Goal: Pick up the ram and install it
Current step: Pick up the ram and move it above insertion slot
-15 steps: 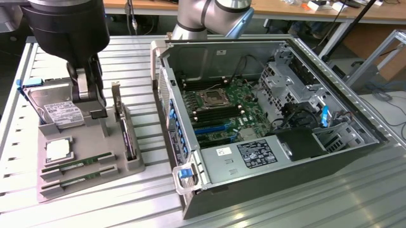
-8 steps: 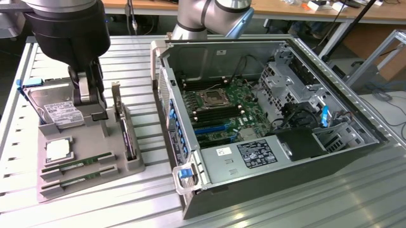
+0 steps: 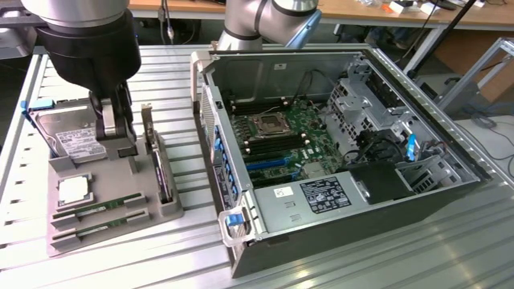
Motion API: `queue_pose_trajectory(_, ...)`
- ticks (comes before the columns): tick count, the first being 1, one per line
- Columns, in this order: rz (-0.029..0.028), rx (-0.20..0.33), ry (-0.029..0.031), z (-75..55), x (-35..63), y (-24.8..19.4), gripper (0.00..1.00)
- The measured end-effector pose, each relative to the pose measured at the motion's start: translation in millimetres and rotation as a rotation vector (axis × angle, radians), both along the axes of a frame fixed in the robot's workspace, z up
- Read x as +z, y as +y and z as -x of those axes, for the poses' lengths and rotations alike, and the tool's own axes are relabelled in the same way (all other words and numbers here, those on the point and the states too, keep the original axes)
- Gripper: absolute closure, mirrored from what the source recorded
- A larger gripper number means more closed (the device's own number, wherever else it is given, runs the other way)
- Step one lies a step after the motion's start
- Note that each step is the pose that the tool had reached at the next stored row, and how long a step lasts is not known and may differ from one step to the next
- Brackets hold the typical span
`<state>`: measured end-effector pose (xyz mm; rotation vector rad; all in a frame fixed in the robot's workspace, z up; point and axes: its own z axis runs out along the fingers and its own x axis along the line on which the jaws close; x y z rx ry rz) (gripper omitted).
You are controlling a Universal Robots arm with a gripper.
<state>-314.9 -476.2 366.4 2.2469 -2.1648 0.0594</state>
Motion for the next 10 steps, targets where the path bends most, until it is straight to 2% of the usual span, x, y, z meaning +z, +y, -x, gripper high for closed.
queue_pose_trajectory(10, 0.0000, 0.000, 0.0000, 0.0, -8.1, 0.0, 0.70)
